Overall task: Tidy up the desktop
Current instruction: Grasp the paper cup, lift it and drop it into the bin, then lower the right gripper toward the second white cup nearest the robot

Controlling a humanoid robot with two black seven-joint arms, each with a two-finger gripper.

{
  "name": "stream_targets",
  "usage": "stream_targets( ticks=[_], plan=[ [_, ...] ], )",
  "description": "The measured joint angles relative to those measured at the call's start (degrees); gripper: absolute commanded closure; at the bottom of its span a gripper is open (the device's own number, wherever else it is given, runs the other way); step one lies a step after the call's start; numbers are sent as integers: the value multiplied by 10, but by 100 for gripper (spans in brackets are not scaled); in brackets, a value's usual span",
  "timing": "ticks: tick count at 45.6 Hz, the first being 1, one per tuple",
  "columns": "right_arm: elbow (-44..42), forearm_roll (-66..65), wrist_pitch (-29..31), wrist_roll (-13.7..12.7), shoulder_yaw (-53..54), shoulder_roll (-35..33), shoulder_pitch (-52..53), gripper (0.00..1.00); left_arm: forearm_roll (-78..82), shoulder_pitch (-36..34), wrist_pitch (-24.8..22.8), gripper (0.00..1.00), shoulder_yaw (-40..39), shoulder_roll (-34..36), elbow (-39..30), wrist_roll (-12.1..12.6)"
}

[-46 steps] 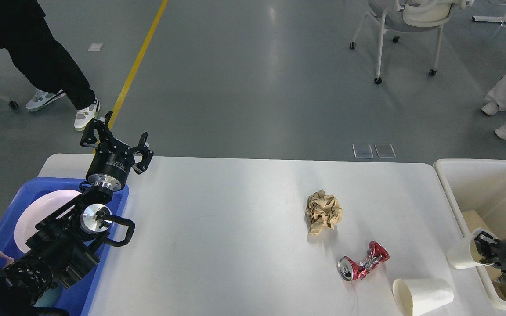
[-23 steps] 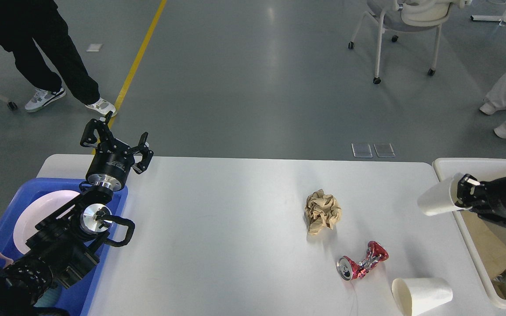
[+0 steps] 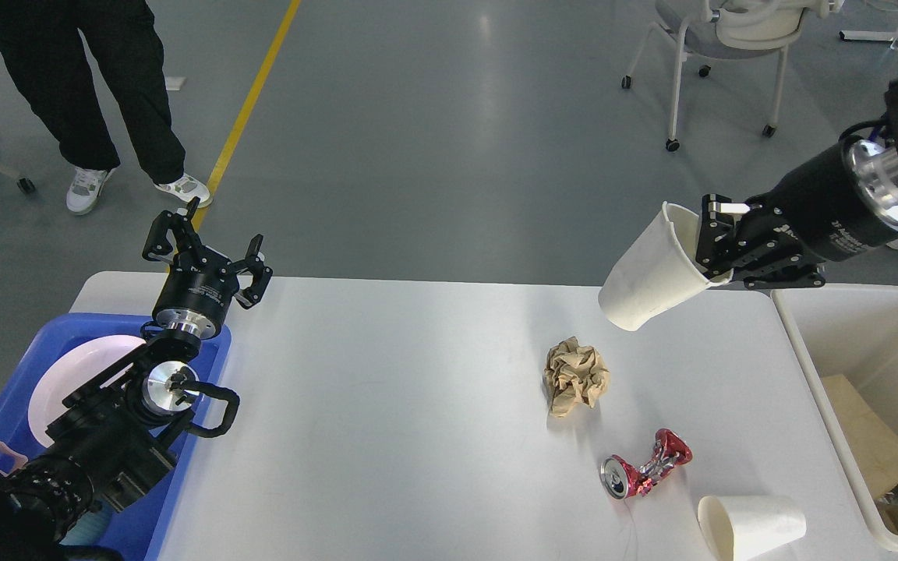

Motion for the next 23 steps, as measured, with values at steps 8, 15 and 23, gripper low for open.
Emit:
stream_targets(
  ticks=[8, 15, 23],
  plan=[
    [-107, -32, -84, 0, -43, -57, -143, 100, 0, 0, 0, 2, 0, 0, 0, 0],
    [-272, -40, -209, 2, -25, -105, -336, 100, 0, 0, -1, 2, 0, 0, 0, 0],
    [-459, -35, -356, 3, 76, -100, -602, 100, 0, 0, -1, 2, 0, 0, 0, 0]
  ],
)
